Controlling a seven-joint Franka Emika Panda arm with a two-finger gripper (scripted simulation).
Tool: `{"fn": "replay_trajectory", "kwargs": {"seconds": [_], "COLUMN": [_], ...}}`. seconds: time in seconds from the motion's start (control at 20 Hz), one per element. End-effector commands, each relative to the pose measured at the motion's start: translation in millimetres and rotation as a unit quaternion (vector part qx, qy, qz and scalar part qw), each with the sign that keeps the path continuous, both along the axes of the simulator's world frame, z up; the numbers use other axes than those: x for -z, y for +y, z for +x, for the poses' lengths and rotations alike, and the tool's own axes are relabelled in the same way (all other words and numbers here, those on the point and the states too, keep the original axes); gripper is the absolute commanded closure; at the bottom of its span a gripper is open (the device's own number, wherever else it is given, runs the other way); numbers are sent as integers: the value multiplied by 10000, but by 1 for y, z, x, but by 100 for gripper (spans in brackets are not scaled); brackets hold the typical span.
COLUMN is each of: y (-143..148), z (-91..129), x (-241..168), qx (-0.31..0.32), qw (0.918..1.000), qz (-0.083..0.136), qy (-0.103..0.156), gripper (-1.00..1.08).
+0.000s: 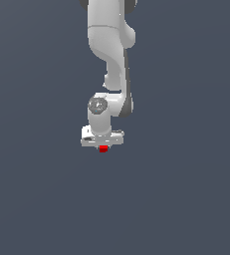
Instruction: Pick up the red cube and move it to a goal position.
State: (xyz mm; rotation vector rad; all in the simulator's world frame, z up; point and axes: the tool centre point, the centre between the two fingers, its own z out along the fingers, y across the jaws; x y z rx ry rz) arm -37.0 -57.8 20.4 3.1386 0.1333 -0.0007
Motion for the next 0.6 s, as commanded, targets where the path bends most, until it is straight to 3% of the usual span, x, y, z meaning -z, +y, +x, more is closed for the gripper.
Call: {"fn": "replay_trajectory", "kwargs": {"seconds": [0.0,0.55], "y": [0,12], "z": [0,-4], "x": [0,-10], "qx": [-4,0], "qw": [10000,10000], "qz": [0,0], "qy": [-2,0], "gripper": [108,108]}}
